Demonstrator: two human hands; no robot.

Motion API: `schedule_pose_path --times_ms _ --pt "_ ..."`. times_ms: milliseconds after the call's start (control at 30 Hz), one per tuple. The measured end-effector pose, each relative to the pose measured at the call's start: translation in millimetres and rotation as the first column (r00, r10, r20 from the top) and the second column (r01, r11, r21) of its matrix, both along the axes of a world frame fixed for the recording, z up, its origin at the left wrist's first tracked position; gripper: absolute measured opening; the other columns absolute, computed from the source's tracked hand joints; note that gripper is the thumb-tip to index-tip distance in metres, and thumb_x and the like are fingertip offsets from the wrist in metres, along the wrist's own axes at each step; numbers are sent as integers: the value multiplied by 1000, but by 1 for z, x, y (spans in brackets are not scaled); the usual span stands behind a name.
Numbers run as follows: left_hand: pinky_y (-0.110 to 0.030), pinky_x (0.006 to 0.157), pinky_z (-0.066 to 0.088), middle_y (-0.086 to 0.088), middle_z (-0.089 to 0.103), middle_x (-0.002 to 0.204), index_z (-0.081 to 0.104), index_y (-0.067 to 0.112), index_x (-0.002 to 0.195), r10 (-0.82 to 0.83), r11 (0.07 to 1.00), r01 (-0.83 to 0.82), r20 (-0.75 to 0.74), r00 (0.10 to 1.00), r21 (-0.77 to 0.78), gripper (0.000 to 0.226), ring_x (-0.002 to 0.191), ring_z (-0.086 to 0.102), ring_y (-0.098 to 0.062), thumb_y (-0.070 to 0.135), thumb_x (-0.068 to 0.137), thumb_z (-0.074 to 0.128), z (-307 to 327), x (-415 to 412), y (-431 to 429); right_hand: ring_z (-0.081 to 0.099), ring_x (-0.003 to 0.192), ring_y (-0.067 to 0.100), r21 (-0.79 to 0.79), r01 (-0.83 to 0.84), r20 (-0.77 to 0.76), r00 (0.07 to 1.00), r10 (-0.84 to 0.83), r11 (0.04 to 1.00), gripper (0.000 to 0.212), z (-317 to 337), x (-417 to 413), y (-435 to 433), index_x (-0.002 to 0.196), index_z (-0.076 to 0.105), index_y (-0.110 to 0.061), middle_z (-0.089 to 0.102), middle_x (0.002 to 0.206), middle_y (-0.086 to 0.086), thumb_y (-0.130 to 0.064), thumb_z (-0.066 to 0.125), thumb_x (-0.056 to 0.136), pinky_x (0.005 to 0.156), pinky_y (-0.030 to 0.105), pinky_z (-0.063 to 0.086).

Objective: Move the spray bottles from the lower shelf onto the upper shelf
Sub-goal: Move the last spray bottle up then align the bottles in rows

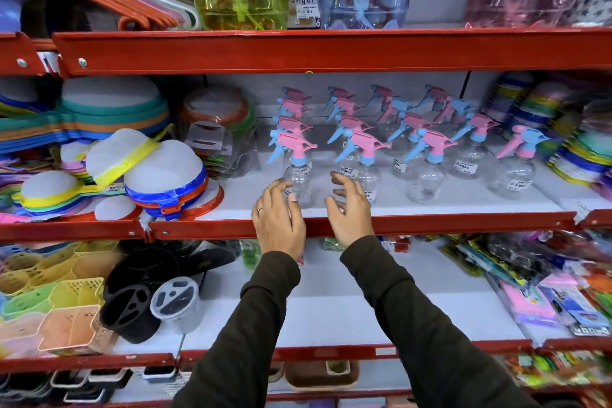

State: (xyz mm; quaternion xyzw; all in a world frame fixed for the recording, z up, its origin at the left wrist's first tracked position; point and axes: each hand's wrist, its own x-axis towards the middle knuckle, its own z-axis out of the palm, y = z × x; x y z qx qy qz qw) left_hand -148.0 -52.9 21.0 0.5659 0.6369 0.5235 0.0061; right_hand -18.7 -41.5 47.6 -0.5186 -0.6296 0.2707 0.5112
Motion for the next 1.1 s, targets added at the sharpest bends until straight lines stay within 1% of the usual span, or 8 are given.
schedule_pose_path --times_ms 133,267,333,500,667,733,833,1100 --pt "-28 102 26 8 58 129 55 29 121 -67 995 69 -33 997 68 30 121 50 -10 31 100 34 -3 31 -11 56 113 16 50 64 -51 997 -62 997 44 0 30 -9 134 57 -17 52 131 3 -5 54 92 100 35 51" --pt "-25 100 25 5 57 135 55 25 132 -172 984 175 -64 983 38 38 124 51 -11 29 100 34 3 64 -13 56 107 17 45 129 -38 991 -128 991 44 -1 60 -5 135 55 -14 47 132 6 -7 57 93 100 35 50" --pt "-27 105 27 0 54 143 50 19 141 -204 979 202 -40 978 -34 44 130 49 -16 30 102 34 8 77 -7 56 109 18 -1 130 -27 991 -130 991 45 1 71 1 139 51 -14 44 136 8 -9 57 94 104 37 49" --pt "-41 119 25 -14 44 154 39 7 150 -187 932 152 -79 979 -329 49 140 41 -31 28 105 33 25 96 18 42 141 31 -184 60 64 997 -49 981 59 9 89 24 153 33 -9 33 156 15 -19 53 98 118 42 34" --pt "-42 111 37 -26 54 140 52 0 133 -265 851 233 -1 964 -471 44 126 52 -39 27 105 32 29 97 37 41 143 32 -256 2 110 994 27 967 61 11 93 36 154 30 -7 36 158 16 -17 51 98 119 44 34" --pt "-40 104 42 -27 58 133 56 -1 123 -271 834 277 81 959 -478 40 118 55 -38 27 105 33 29 97 40 44 141 32 -250 -7 117 992 38 968 59 9 93 37 153 33 -7 41 156 16 -17 51 98 118 44 35" --pt "-35 97 41 -25 57 134 56 2 125 -244 838 279 136 960 -469 40 118 56 -36 28 104 34 26 97 43 46 140 32 -244 -20 128 990 53 970 59 7 92 39 153 34 -8 43 154 16 -20 53 98 117 45 37" --pt "-38 109 40 -21 52 145 46 5 144 -233 858 265 126 964 -440 48 128 51 -35 29 104 33 23 97 46 52 133 32 -231 -14 135 990 47 973 57 1 90 44 152 37 -13 48 148 15 -22 53 97 114 45 42"
